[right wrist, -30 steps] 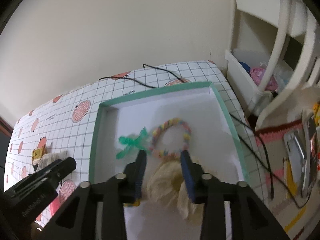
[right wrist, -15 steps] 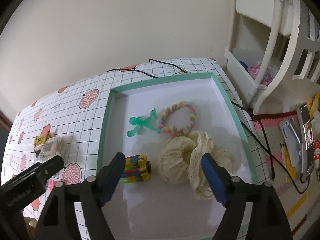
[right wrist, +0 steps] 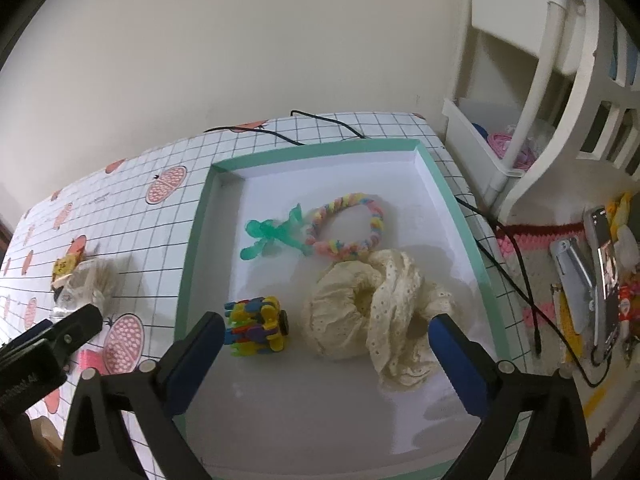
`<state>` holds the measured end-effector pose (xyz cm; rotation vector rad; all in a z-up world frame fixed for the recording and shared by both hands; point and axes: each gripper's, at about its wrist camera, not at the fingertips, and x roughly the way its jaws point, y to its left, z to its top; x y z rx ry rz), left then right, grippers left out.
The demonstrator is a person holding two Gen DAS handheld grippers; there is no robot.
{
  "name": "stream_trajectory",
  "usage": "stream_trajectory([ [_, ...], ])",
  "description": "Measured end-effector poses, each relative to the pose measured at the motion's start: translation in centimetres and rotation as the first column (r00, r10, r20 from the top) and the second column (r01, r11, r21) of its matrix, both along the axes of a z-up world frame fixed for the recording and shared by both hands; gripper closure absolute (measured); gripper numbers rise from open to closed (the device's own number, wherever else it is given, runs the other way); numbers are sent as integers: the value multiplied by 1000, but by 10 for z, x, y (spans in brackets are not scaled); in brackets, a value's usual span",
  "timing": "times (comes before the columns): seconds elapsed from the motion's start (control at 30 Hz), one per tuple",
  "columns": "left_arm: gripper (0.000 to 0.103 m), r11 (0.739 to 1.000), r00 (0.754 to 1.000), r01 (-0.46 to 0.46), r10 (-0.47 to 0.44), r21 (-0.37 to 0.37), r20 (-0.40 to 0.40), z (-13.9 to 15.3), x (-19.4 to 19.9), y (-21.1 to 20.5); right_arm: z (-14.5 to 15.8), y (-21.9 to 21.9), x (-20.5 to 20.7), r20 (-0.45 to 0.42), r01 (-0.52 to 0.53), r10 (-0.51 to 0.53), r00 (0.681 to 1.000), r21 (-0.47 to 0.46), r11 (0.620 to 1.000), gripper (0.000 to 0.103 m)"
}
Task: Organize objects
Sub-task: 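Move both tools away from the tray back toward the items on the table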
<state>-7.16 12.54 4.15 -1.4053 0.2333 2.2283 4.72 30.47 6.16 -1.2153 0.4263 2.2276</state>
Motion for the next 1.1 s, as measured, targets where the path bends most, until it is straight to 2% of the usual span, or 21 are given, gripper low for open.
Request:
stream_trajectory([
  [0.3,6,1000,1000,8,-8,16,-10,2,2,2,0,7,1,10,14,-14,1000,23,1000,0],
  [0.53,6,1000,1000,15,-15,10,-25,8,0,0,1,0,-4,56,-23,20,998,54,998,0],
  [0.77,6,1000,999,-3,4,8,-44,19,-7,-18,8,-15,-13,39,-65,63,997,54,996,0],
  [0.93,6,999,996,-51,50,-3,-72,29,-17,-45,14,-35,-21,29,-105,103,994,68,992,0],
  [1.1,6,988,984,-152,150,-13,-95,37,-34,-85,19,-64,-30,-5,-177,178,984,59,982,0],
])
